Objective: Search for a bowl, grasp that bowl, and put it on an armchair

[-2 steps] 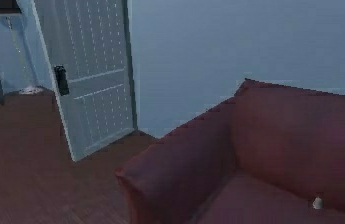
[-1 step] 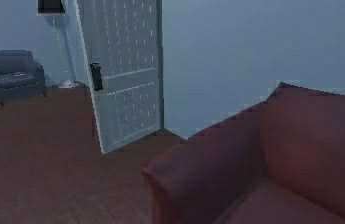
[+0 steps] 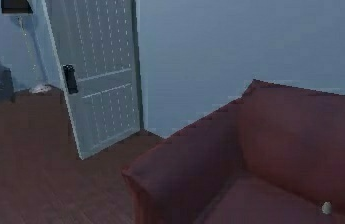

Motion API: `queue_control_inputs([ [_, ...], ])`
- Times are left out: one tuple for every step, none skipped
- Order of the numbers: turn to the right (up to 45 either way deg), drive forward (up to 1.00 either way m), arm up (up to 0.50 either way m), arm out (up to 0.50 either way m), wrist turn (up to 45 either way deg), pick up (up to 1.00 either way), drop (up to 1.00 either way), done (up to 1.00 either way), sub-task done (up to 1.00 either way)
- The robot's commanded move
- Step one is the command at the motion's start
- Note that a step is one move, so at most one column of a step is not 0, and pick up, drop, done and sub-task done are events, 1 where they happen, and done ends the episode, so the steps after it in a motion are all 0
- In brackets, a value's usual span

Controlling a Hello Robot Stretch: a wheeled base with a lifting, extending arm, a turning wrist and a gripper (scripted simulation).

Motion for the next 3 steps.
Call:
queue_control_inputs([
  [-3.0,0.0,0.0,0.0,0.0,0.0,0.0,0.0,0.0],
  [0.0,0.2,0.0,0.0,0.0,0.0,0.0,0.0,0.0],
  [3.0,0.0,0.0,0.0,0.0,0.0,0.0,0.0,0.0],
])
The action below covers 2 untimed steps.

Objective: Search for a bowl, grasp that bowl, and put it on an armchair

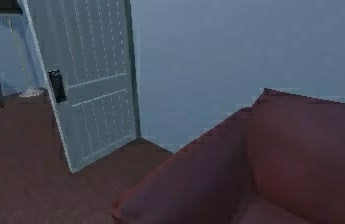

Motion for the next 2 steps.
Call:
queue_control_inputs([
  [3.0,0.0,0.0,0.0,0.0,0.0,0.0,0.0,0.0],
  [-3.0,0.0,0.0,0.0,0.0,0.0,0.0,0.0,0.0],
])
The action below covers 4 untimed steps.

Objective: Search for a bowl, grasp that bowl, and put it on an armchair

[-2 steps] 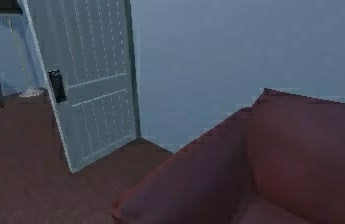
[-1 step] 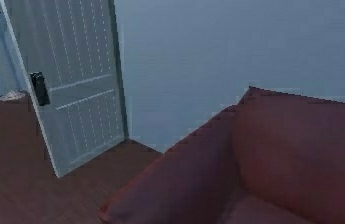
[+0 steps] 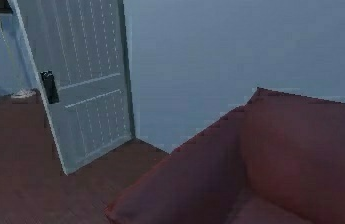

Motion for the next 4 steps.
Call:
queue_control_inputs([
  [-36.0,0.0,0.0,0.0,0.0,0.0,0.0,0.0,0.0],
  [0.0,0.15,0.0,0.0,0.0,0.0,0.0,0.0,0.0],
  [45.0,0.0,0.0,0.0,0.0,0.0,0.0,0.0,0.0],
  [27.0,0.0,0.0,0.0,0.0,0.0,0.0,0.0,0.0],
])
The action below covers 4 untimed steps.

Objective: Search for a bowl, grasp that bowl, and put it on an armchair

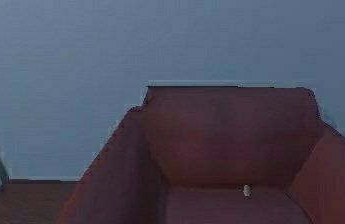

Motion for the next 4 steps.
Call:
queue_control_inputs([
  [-45.0,0.0,0.0,0.0,0.0,0.0,0.0,0.0,0.0],
  [-9.0,0.0,0.0,0.0,0.0,0.0,0.0,0.0,0.0],
  [-3.0,0.0,0.0,0.0,0.0,0.0,0.0,0.0,0.0],
  [0.0,0.0,0.0,0.44,0.0,0.0,0.0,0.0,0.0],
])
